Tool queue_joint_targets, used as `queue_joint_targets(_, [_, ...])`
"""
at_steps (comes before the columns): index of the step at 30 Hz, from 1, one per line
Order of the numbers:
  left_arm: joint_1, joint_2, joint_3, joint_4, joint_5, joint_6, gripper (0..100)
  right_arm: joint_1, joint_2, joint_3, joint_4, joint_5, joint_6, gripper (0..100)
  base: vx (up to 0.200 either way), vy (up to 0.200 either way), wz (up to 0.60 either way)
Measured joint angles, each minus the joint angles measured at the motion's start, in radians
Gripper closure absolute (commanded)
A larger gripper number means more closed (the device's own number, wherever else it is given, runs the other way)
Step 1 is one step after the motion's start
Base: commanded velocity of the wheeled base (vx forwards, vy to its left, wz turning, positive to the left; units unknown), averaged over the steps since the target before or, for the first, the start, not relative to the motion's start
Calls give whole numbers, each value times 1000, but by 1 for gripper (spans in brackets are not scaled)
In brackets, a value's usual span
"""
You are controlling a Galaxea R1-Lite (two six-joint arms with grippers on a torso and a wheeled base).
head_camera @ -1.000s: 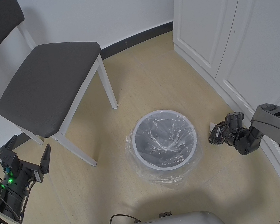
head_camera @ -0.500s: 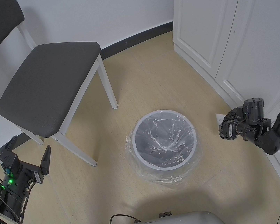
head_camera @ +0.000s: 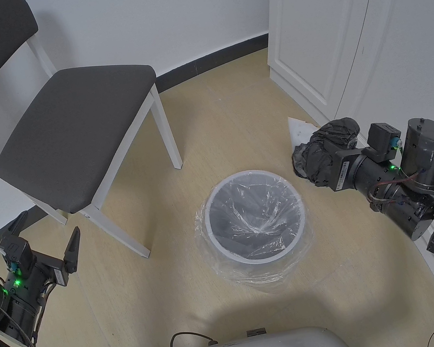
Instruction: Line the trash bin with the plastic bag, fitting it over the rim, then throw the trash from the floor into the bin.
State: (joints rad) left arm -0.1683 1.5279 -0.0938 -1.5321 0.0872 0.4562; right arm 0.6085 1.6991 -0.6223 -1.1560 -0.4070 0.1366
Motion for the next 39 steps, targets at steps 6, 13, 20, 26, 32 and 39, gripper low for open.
queue_joint_targets(6, [-1,1,0,0,0,1,0,51,70,-94,60,-20,140,100,0,0,0])
queue_joint_targets(13, [1,4,0,0,0,1,0,62,143,-254,325,-19,366,100,0,0,0])
queue_joint_targets(20, [2,15,0,0,0,1,0,63,234,-416,519,-10,537,100,0,0,0])
queue_joint_targets(26, [4,24,-4,0,0,1,0,63,345,-485,550,-7,574,100,0,0,0])
queue_joint_targets(32, [6,28,-7,0,0,1,0,63,430,-518,552,-4,582,100,0,0,0])
queue_joint_targets(39, [6,30,-7,0,0,1,0,58,492,-533,544,37,620,100,0,0,0])
